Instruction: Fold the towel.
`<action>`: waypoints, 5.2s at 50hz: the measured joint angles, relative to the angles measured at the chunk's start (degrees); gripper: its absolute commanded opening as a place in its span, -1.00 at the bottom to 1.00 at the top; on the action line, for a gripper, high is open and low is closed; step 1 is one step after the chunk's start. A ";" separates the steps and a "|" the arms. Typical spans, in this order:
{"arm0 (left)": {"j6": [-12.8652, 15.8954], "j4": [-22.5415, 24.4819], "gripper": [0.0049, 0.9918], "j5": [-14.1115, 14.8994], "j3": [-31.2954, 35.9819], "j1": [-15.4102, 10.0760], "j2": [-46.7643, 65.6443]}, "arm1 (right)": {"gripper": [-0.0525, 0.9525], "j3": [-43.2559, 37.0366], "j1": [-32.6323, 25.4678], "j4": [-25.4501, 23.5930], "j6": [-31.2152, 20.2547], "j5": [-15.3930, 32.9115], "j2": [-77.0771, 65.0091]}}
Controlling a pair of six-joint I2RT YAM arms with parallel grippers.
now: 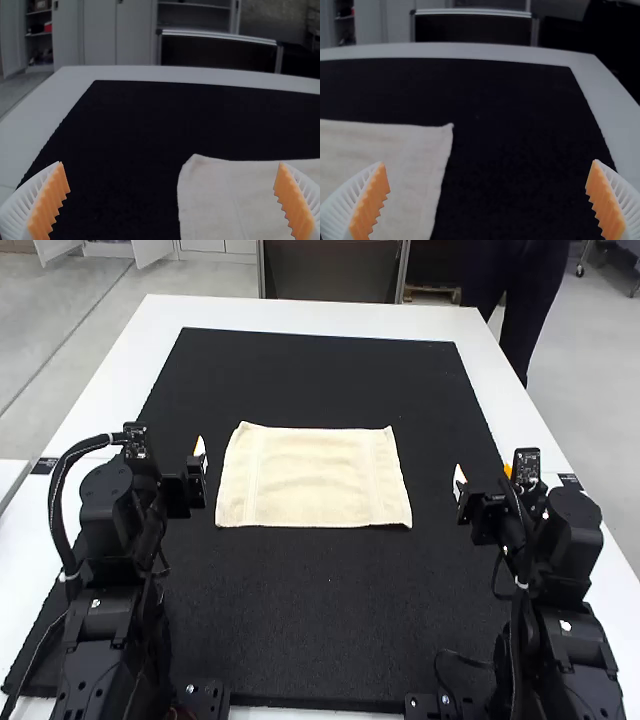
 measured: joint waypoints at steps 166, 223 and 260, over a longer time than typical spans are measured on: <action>0.00 0.00 0.94 0.00 -0.02 0.00 0.00 | 0.92 0.00 0.00 -0.13 -0.22 -0.02 0.00; 11.26 4.04 0.94 0.11 -0.02 -0.57 -0.02 | 0.92 0.00 -0.17 7.69 -15.50 -0.61 0.00; 13.90 11.91 0.94 0.26 1.03 -0.70 0.00 | 0.90 1.07 -0.15 16.00 -9.09 2.29 0.00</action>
